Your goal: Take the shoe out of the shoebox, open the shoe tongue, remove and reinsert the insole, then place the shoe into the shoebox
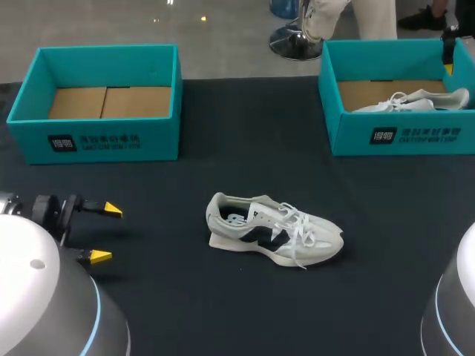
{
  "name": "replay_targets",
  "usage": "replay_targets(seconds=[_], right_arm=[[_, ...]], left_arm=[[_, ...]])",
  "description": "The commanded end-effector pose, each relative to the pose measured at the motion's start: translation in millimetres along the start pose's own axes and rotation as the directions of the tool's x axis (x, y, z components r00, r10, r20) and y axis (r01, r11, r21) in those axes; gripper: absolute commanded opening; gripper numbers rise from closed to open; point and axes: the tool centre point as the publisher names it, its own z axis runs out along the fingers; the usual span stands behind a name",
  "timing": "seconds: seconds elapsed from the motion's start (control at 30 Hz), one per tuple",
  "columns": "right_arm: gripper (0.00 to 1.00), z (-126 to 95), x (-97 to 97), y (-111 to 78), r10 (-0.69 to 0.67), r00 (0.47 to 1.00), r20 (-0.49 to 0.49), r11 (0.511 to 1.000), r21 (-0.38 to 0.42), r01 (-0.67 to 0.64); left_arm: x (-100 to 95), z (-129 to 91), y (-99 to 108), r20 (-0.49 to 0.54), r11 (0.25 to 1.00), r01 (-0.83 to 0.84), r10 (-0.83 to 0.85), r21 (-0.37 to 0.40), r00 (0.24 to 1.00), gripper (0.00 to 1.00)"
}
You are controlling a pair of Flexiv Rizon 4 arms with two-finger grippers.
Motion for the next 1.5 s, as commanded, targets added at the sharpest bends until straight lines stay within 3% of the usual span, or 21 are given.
replay_targets(seconds=[0.03,0.43,0.83,1.17,1.5], right_arm=[[1.00,-0.4,-0.2,1.7,0.001,1.000,0.000,1.000,0.004,-0.001],[1.00,-0.4,-0.2,1.7,0.001,1.000,0.000,1.000,0.004,-0.001],[1.00,-0.4,-0.2,1.7,0.001,1.000,0.000,1.000,0.004,-0.001],[1.00,-0.4,-0.2,1.7,0.001,1.000,0.000,1.000,0.004,-0.001],[1.00,-0.4,-0.2,1.7,0.001,1.000,0.000,1.000,0.004,-0.001]], left_arm=[[-0.3,21.0,-2.1,-0.003,1.000,-0.008,0.008,-0.003,1.000,1.00],[-12.5,83.0,0.4,-0.026,1.000,-0.021,0.021,-0.006,0.999,1.00],[-37.6,115.2,23.7,-0.026,1.000,0.007,-0.008,-0.023,1.000,1.00],[-57.3,139.4,30.7,-0.028,0.999,0.023,-0.023,-0.025,0.999,1.00],[-71.8,164.9,34.6,-0.094,0.999,0.033,-0.036,-0.034,0.995,1.00]])
